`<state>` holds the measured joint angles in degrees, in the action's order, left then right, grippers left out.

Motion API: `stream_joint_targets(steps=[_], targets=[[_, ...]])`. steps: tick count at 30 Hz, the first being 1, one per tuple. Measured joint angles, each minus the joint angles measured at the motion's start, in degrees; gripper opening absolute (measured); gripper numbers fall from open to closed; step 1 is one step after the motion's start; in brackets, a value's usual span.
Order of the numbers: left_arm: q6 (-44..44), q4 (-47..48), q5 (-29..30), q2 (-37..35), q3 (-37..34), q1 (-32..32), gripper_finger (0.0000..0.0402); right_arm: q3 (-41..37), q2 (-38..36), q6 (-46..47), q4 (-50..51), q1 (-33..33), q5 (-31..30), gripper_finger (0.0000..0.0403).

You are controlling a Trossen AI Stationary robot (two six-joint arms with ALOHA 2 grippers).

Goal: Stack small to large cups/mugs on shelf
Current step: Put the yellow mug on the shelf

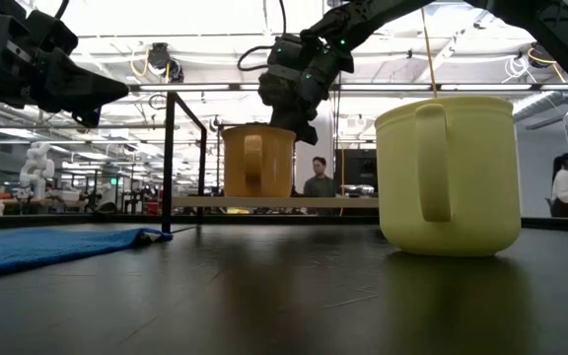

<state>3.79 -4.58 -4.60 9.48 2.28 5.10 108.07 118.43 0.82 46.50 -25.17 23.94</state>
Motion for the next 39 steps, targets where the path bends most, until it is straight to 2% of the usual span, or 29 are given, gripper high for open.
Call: stream_joint_targets(steps=[9,31,39], targets=[[0.0,0.1,0.0,0.0,0.0,0.0,0.0033,0.0,0.0,0.0,-0.2,0.0,0.0,0.0166],[0.4,0.1,0.0,0.0,0.0,0.0,0.0033,0.0,-0.2,-1.9,0.1,-0.2,0.1,0.0165],[0.7,-0.2,0.1,0.0,0.0,0.0,0.0033,0.1,-4.5,-3.2,0.2,-0.7,0.2,0.0165]])
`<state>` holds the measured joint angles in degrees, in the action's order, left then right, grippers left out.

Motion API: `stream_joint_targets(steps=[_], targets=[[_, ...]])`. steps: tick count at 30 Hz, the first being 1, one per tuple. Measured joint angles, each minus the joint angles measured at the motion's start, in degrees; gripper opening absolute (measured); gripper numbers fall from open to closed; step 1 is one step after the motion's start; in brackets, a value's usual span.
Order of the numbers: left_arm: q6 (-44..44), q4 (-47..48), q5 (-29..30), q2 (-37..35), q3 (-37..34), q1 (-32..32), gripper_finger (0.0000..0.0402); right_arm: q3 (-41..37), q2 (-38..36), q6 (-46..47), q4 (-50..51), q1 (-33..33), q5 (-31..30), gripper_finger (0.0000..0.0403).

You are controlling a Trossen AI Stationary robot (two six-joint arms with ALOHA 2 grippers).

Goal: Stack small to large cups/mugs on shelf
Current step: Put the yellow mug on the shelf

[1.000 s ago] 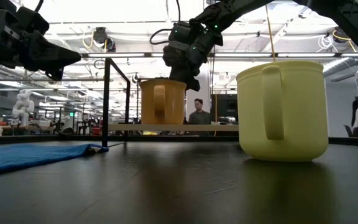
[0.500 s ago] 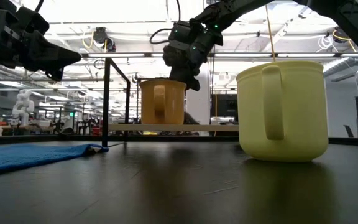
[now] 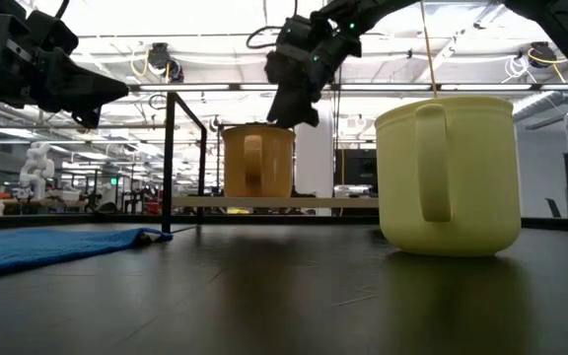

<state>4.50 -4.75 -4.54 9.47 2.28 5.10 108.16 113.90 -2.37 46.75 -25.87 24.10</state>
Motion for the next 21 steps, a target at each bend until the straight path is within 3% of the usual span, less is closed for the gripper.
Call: stream_joint_targets(steps=[21], targets=[[0.1,-1.4,0.0,0.0,0.0,0.0,0.0033,0.0,-15.4,-0.7,4.3,0.5,-0.3,0.0165]])
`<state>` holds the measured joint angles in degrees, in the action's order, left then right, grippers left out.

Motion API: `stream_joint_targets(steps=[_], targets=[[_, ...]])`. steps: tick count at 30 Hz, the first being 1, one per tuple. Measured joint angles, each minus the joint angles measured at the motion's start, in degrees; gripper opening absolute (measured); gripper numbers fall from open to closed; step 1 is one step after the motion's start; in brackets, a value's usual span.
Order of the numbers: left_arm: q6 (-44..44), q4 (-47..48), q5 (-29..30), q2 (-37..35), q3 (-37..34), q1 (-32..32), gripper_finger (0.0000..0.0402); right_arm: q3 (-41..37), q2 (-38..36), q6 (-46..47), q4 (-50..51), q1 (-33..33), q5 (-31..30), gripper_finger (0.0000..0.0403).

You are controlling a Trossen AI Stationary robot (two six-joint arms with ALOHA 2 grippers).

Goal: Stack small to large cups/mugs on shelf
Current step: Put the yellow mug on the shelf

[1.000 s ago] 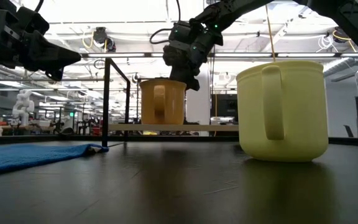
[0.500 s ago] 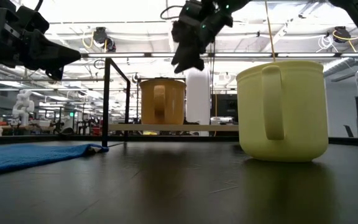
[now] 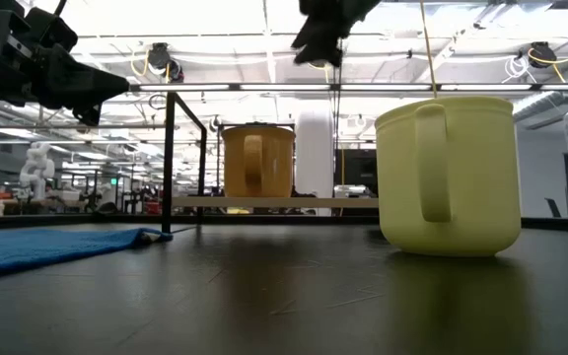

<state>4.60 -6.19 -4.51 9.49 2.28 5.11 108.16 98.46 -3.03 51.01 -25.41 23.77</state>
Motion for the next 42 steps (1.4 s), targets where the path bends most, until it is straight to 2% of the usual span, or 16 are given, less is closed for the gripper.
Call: stream_joint_targets(steps=[8,13,17,21,22,34,42], targets=[[0.0,0.0,0.0,0.0,0.0,0.0,0.0033,0.0,-7.8,-1.0,4.2,0.9,-0.1,0.0164],[0.0,0.1,0.0,0.0,0.0,0.0,0.0033,0.0,-11.9,-5.4,8.1,2.0,0.0,0.0154],[0.0,0.1,0.0,0.0,0.0,0.0,0.0033,0.0,-14.7,-6.4,11.0,2.8,0.1,0.0109],[0.0,0.1,0.0,0.0,0.0,0.0,0.0033,-0.3,-17.3,-8.5,9.8,3.0,0.0,0.0023],[0.0,0.1,0.0,0.0,0.0,0.0,0.0033,-0.8,-17.8,-8.7,8.6,3.2,0.0,0.0012],[0.2,0.0,0.0,0.0,0.0,0.0,0.0033,-9.9,-20.4,-8.0,4.0,3.4,-0.1,0.0],[-0.2,0.4,0.0,0.0,0.0,0.0,0.0033,-10.7,-24.3,-7.6,5.4,4.2,0.2,0.0]])
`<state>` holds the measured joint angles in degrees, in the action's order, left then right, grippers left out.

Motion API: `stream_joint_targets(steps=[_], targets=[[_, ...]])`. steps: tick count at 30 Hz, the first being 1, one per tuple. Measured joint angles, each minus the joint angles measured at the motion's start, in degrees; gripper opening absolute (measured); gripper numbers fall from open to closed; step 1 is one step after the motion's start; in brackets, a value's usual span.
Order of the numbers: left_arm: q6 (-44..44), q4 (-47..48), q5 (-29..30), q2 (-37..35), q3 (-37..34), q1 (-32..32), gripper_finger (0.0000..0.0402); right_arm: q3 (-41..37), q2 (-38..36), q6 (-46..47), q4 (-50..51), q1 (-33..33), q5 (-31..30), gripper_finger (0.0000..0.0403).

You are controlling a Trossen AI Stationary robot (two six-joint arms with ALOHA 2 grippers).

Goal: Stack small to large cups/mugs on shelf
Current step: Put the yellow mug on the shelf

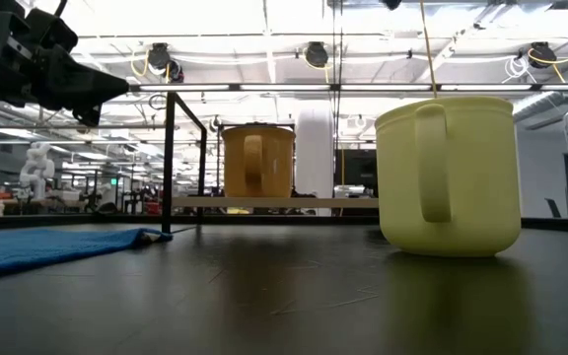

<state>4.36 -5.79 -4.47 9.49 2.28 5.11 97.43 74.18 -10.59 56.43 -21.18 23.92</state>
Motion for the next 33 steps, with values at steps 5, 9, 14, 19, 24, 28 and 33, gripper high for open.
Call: stream_joint_targets(steps=[5,9,14,19,24,28,33], targets=[[-0.1,0.0,0.0,0.0,0.0,0.0,0.0033,-3.5,-7.7,2.0,-2.5,2.7,-0.1,0.0],[-0.2,0.1,0.0,0.0,0.0,0.0,0.0033,-10.9,-15.1,4.2,-7.2,5.7,-4.5,0.0],[0.0,0.0,0.0,0.0,0.0,0.0,0.0033,-20.3,-24.3,6.4,-10.1,6.3,-5.9,0.0],[1.3,0.1,0.0,0.0,0.0,0.0,0.0033,-31.5,-32.6,9.4,-16.9,6.3,-5.9,0.0],[2.2,0.5,-0.4,0.0,0.0,0.0,0.0033,-40.6,-38.7,11.2,-21.0,6.3,-5.9,0.0],[2.0,0.5,-0.4,0.0,0.0,0.0,0.0033,-47.9,-42.9,12.7,-26.8,6.3,-5.2,0.0],[1.9,0.5,-0.4,0.0,0.0,0.0,0.0033,-55.8,-47.5,13.2,-32.1,6.4,-4.3,0.0]])
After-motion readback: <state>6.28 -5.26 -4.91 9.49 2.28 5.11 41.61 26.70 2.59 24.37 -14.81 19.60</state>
